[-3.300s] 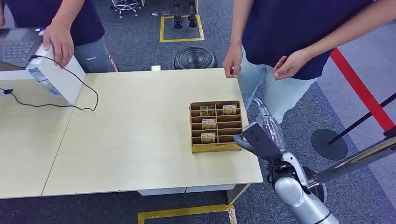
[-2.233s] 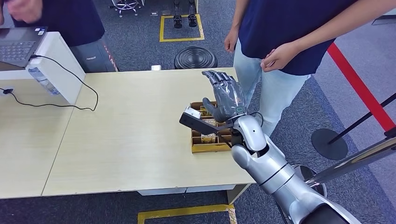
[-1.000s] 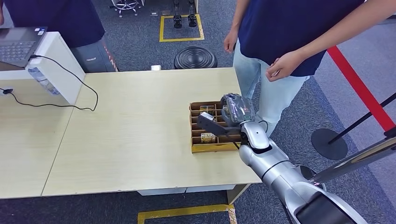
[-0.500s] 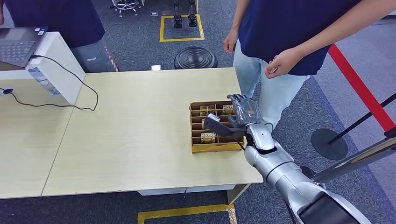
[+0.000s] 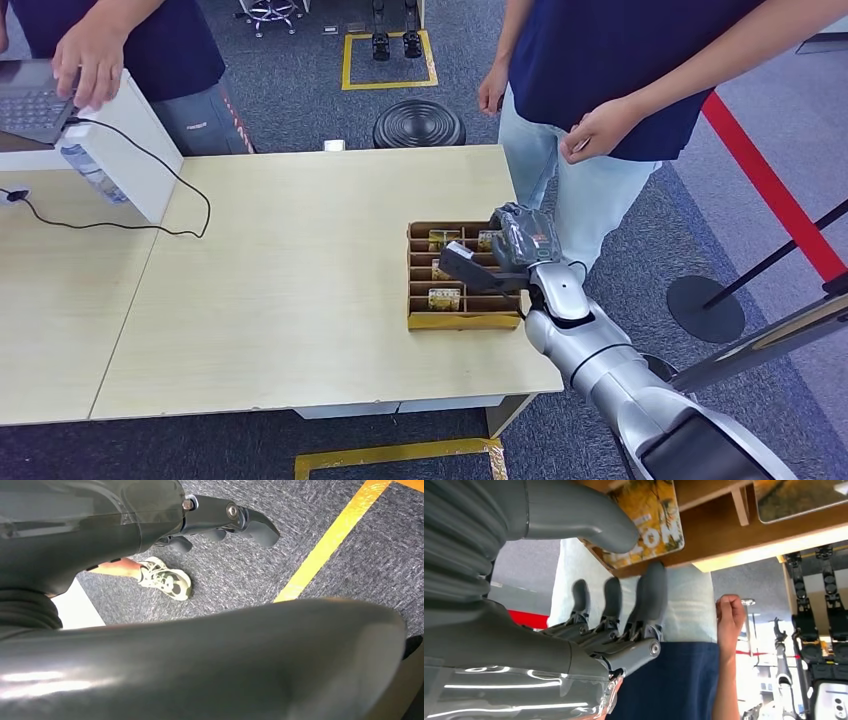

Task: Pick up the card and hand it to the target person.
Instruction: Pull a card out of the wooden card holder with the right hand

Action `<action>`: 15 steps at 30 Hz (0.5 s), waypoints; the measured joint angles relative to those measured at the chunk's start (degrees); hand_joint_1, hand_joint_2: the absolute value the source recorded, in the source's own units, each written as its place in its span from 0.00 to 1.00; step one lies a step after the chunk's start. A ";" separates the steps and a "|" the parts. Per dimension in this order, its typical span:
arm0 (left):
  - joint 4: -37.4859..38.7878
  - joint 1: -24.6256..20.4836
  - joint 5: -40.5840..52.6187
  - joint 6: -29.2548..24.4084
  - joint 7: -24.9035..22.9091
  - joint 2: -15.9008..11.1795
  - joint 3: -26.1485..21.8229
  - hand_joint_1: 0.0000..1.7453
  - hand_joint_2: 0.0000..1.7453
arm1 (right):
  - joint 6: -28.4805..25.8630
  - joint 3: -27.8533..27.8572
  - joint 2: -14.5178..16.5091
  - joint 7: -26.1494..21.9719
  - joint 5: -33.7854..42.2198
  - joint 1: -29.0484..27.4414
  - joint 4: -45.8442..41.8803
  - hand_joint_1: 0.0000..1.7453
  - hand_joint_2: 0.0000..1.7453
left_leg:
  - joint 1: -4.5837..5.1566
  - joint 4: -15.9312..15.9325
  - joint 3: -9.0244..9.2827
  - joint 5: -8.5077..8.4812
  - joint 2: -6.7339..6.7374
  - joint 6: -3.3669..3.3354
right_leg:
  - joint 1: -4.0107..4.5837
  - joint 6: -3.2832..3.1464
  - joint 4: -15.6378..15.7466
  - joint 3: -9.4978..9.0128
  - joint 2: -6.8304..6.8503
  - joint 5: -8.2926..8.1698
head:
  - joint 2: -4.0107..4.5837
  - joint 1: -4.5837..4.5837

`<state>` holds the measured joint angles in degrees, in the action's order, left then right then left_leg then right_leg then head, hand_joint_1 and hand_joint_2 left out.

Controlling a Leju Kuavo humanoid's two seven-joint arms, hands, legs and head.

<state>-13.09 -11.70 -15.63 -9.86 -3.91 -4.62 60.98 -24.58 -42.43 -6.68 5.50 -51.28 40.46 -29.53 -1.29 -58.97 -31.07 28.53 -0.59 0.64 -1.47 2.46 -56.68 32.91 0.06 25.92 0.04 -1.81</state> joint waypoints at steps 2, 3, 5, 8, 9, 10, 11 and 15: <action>0.00 0.01 0.00 -0.07 0.05 -0.01 0.00 0.00 0.00 | -0.18 0.04 0.01 -0.14 0.09 0.06 0.09 0.62 1.00 | 0.00 0.00 0.00 0.00 0.00 0.00 | 0.00 0.00 0.00 0.00 0.00 0.00 | 0.00 0.00; 0.00 0.01 0.00 -0.08 0.09 -0.01 0.00 0.00 0.00 | -0.26 0.05 0.02 -0.20 0.14 0.10 0.13 0.61 1.00 | 0.00 0.00 0.01 0.00 0.00 0.00 | 0.00 0.00 0.00 -0.01 0.00 0.00 | 0.00 0.00; 0.00 0.02 0.01 -0.13 0.13 -0.01 0.00 0.00 0.00 | -0.41 0.06 0.02 -0.31 0.24 0.15 0.21 0.61 1.00 | 0.00 0.00 0.01 0.00 0.00 0.00 | 0.00 0.00 0.00 -0.01 0.00 0.00 | 0.00 0.00; 0.00 0.03 0.02 -0.24 0.13 -0.01 0.00 0.00 0.00 | -0.55 0.07 0.02 -0.51 0.33 0.20 0.33 0.59 1.00 | 0.00 0.00 0.01 0.00 0.00 0.00 | 0.00 0.00 0.00 -0.02 0.00 0.00 | 0.00 0.00; 0.00 0.04 0.02 -0.26 0.13 -0.01 0.00 0.00 0.00 | -0.58 0.07 0.02 -0.57 0.34 0.20 0.38 0.58 1.00 | 0.00 0.00 0.02 0.00 0.00 0.00 | 0.00 0.00 0.00 -0.02 0.00 0.00 | 0.00 0.00; 0.00 0.04 0.02 -0.27 0.13 -0.02 0.00 0.00 0.00 | -0.61 0.07 0.03 -0.62 0.35 0.21 0.43 0.58 1.00 | 0.00 0.00 0.02 0.00 0.00 0.00 | 0.00 0.00 0.00 -0.02 -0.01 0.00 | 0.00 0.00; 0.00 0.05 0.02 -0.27 0.13 -0.01 0.00 0.00 0.00 | -0.63 0.07 0.03 -0.65 0.35 0.21 0.48 0.57 1.00 | 0.00 0.00 0.02 0.00 0.00 0.00 | 0.00 0.00 0.00 -0.02 -0.01 0.00 | 0.00 0.00; 0.00 0.08 0.02 -0.28 0.13 -0.02 0.00 0.00 0.00 | -0.73 0.07 0.04 -0.80 0.40 0.20 0.67 0.52 1.00 | 0.00 0.00 0.05 0.00 0.00 0.00 | 0.00 0.00 0.00 -0.04 -0.02 -0.01 | 0.00 0.00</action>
<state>-13.09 -11.62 -15.61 -10.15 -3.78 -4.63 60.98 -25.30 -42.36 -6.64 4.70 -50.88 40.67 -28.86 -1.29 -58.97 -31.02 28.53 -0.59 0.64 -1.47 2.47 -56.68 32.87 0.04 25.91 0.04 -1.81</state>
